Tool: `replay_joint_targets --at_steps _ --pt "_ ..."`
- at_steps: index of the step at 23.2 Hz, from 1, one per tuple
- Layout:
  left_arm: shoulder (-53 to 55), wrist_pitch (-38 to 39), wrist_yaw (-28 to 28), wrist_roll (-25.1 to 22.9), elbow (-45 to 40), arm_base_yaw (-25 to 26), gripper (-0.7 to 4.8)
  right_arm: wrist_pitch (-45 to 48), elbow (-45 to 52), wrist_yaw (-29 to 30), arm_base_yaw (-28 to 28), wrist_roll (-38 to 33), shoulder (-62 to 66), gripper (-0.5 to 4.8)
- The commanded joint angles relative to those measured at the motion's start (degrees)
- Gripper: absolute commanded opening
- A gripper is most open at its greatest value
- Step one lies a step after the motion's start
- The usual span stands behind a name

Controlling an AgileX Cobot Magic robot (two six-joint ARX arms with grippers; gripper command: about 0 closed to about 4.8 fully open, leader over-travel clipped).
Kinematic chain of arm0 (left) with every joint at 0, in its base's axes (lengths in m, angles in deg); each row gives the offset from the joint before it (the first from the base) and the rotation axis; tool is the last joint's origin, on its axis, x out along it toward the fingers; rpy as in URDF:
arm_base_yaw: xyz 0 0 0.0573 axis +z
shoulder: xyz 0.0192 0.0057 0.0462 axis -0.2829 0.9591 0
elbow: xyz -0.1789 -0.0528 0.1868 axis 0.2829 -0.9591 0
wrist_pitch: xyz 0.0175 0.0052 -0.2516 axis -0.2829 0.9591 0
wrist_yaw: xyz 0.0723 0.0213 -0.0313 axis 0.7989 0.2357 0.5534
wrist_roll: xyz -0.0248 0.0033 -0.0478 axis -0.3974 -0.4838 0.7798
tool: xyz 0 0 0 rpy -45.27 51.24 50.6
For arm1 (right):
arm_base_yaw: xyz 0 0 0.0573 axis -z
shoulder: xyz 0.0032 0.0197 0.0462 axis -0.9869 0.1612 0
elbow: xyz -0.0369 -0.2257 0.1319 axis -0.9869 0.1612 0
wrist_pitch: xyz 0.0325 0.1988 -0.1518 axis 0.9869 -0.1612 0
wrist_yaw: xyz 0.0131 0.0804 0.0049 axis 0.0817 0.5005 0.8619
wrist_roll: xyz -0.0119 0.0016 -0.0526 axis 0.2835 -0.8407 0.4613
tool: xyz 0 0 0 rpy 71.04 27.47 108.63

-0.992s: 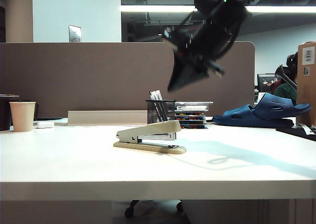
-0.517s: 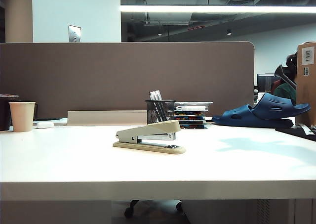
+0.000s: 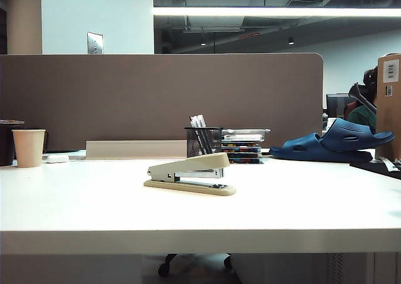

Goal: Press the stapler down.

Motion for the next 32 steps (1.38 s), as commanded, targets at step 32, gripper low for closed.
replay_joint_targets --at_steps 32 --pt "0.0 -14.2 7.2 0.2 0.1 0.0 -0.05 38.8 76.2 -9.7 -0.5 -2.9 -59.4 -0.09"
